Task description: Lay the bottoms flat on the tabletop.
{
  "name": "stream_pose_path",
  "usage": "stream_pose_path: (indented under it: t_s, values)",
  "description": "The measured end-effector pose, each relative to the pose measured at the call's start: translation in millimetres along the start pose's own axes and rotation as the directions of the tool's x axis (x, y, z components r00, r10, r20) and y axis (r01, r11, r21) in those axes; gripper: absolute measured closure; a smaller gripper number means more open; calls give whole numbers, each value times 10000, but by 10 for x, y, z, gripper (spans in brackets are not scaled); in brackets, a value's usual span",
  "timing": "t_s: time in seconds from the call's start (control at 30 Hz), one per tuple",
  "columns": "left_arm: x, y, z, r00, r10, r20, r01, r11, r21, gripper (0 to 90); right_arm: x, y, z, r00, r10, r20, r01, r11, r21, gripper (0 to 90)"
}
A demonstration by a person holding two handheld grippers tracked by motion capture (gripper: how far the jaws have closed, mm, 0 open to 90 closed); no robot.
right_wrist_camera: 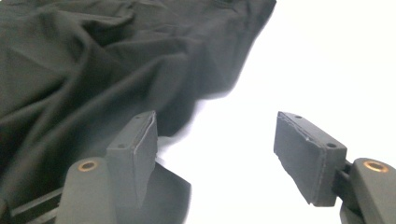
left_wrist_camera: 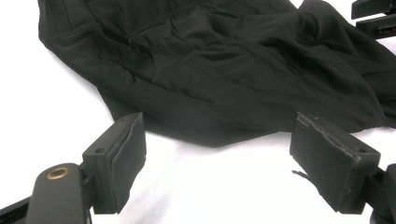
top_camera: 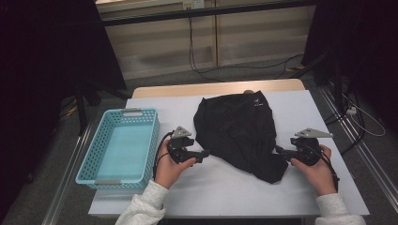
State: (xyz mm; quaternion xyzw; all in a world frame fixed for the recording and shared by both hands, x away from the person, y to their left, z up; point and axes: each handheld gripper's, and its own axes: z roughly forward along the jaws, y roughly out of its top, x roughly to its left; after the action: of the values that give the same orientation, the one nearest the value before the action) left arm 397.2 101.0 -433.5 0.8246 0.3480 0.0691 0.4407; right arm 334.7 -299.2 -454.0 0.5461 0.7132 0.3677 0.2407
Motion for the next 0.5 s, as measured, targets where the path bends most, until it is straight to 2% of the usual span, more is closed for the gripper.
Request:
stream_pose_path:
  t_s: [0.07,0.23,0.33,0.5]
  values:
    - [-7,5,-3,10000,38,0,-38,10000,-5,184,-32,-29,23,9998,180,9,-181,9997,154,280]
    - [-13,-19,23,9999,123,15,-123,9998,151,173,-23,-63,90,9993,-325,157,315,9978,587,273]
    - [-19,-23,9,9999,150,42,-151,9998,136,171,2,-71,117,9989,-445,131,434,9961,765,269]
    - [-26,-8,-25,9999,156,24,-156,9999,67,168,98,-55,165,9972,-748,-32,749,9948,691,323]
